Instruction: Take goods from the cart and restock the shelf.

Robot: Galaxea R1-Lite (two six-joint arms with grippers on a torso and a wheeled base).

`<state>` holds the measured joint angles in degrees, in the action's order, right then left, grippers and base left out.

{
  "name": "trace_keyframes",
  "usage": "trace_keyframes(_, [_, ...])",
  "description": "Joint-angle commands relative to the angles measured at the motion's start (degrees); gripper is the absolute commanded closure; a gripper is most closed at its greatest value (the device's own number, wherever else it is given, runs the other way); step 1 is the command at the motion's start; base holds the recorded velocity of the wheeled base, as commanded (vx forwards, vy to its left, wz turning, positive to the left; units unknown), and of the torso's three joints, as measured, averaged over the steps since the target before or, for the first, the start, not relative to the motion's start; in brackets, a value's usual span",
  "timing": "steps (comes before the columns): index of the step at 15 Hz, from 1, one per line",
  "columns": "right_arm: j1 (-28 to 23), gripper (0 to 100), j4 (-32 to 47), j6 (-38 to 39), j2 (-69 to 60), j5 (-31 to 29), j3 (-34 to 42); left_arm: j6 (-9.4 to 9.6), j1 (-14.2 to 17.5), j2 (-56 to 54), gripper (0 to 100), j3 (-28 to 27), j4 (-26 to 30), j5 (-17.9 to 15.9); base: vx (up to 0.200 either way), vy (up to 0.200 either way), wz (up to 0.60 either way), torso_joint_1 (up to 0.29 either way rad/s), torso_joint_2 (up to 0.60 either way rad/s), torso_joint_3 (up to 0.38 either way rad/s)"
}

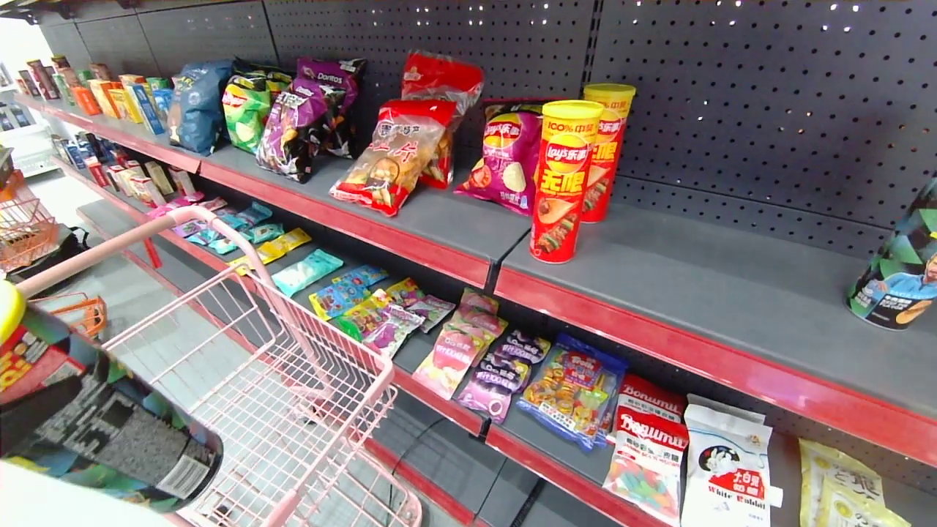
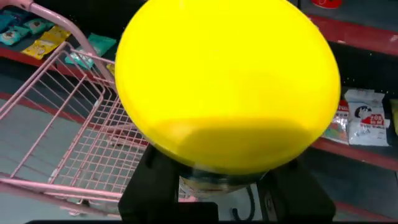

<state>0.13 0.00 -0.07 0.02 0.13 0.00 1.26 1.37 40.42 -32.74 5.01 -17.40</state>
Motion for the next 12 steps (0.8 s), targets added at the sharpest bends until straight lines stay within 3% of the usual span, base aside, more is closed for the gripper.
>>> trace_keyframes(1, [0.04, 0, 0.00, -0.01, 0.06, 0.04, 0.00, 2.26, 0.04, -10.28, 100, 1.28, 5.89, 0.96, 0.000, 0.000, 0.00, 0.237, -0.58, -0.359])
trace_keyframes(4, [0.04, 0, -0.09, -0.01, 0.06, 0.04, 0.00, 2.61, 0.04, -16.08, 100, 5.76, 7.82, 2.10, 0.000, 0.000, 0.00, 0.241, -0.58, -0.351])
trace_keyframes(7, [0.04, 0, -0.09, 0.34, 0.06, 0.22, 0.00, 5.25, -0.13, -20.56, 100, 9.89, 7.82, 5.18, 0.000, 0.000, 0.00, 0.121, -0.29, -0.165])
trace_keyframes(12, [0.04, 0, -0.09, 0.34, -0.02, 0.13, 0.00, 5.78, -0.57, -21.35, 100, 11.21, 7.47, 5.79, 0.000, 0.000, -0.60, 0.007, -0.01, -0.009])
